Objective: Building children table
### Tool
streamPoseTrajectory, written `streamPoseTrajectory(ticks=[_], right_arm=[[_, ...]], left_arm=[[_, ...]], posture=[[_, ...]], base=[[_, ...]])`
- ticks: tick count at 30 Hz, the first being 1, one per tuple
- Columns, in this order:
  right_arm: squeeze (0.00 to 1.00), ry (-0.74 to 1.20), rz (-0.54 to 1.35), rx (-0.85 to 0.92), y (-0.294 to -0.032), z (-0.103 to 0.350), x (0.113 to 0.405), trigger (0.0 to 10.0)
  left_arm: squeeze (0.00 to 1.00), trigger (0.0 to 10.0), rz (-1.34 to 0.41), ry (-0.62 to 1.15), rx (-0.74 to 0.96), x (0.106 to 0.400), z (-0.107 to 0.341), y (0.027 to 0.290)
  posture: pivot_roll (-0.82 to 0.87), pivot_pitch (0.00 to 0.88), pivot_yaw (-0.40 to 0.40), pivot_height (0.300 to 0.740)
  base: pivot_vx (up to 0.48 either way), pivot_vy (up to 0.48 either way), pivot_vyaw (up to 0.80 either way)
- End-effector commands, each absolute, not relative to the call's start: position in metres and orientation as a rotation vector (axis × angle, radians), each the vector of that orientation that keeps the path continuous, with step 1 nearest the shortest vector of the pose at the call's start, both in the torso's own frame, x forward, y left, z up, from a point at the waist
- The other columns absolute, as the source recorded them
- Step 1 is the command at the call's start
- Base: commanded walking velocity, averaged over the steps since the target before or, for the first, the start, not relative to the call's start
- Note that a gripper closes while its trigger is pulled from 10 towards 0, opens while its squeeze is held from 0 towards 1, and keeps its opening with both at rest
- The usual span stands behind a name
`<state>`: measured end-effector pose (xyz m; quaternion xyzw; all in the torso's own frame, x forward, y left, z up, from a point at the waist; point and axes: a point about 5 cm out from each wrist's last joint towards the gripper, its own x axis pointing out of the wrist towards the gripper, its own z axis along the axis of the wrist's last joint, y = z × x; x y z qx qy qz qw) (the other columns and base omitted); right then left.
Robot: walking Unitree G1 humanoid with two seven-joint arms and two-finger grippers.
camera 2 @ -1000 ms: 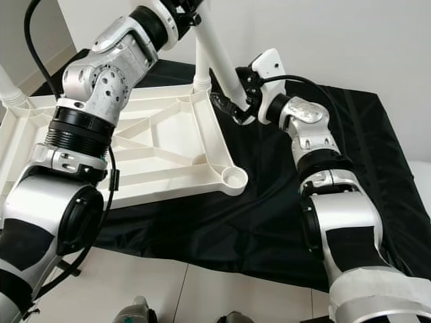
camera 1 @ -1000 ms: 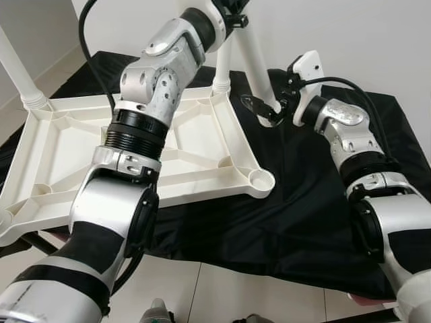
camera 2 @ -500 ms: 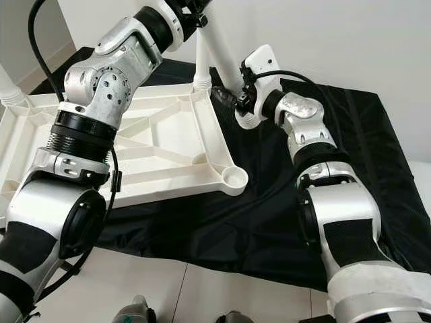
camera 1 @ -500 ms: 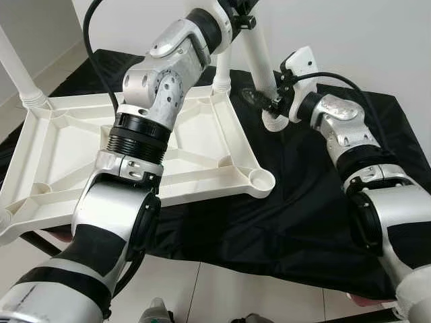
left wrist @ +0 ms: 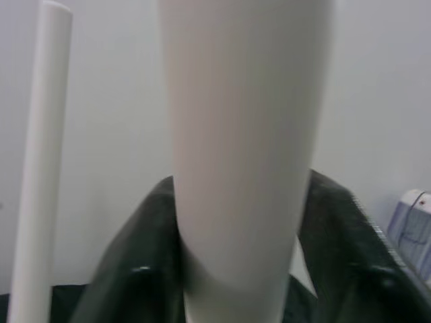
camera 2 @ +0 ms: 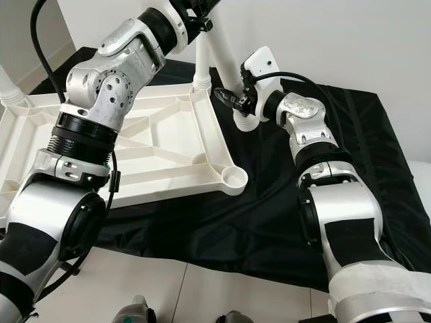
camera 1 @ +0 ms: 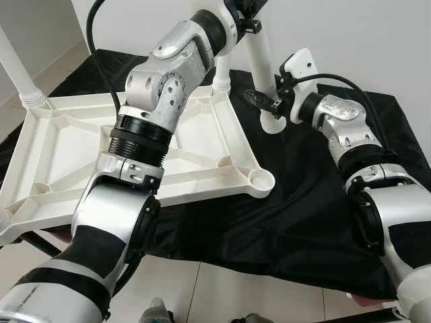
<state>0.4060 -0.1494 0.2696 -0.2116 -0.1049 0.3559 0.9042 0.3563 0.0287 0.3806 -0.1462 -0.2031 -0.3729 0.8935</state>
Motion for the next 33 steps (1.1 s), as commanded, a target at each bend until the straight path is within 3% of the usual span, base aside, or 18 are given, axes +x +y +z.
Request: streamPoseTrajectory(ticks=[1,10,11,25,33], right_arm=[[0.00,-0.215,0.732,-0.423,-0.149,0.271,0.407,10.0],[0.00,-0.203,0.712,-0.414,-0.149,0.268,0.408,10.0],[0.00,-0.199,0.707,-0.408,-0.150,0.268,0.408,10.0],[0.00,-0.216,0.609,-0.309,-0.159,0.267,0.411,10.0],[0.00,-0.250,0.428,-0.157,-0.182,0.273,0.413,10.0]], left_arm=[[1.00,10.0,-0.985,-0.442,-0.287,0.346,0.381,0.020],[1.00,10.0,-0.969,-0.424,-0.302,0.348,0.384,0.022],[0.00,10.0,-0.967,-0.411,-0.324,0.349,0.386,0.023],[0.00,10.0,-0.921,-0.374,-0.440,0.353,0.391,0.046],[0.00,10.0,-0.847,-0.336,-0.408,0.357,0.372,0.065]], posture=[[0.03,0.000,-0.038,0.740],[0.03,0.000,-0.039,0.740],[0.03,0.000,-0.040,0.740],[0.03,0.000,-0.038,0.740],[0.03,0.000,-0.036,0.740]], base=[[0.000,0.000,0.00],[0.000,0.000,0.00],[0.000,0.000,0.00],[0.000,0.000,0.00],[0.000,0.000,0.00]])
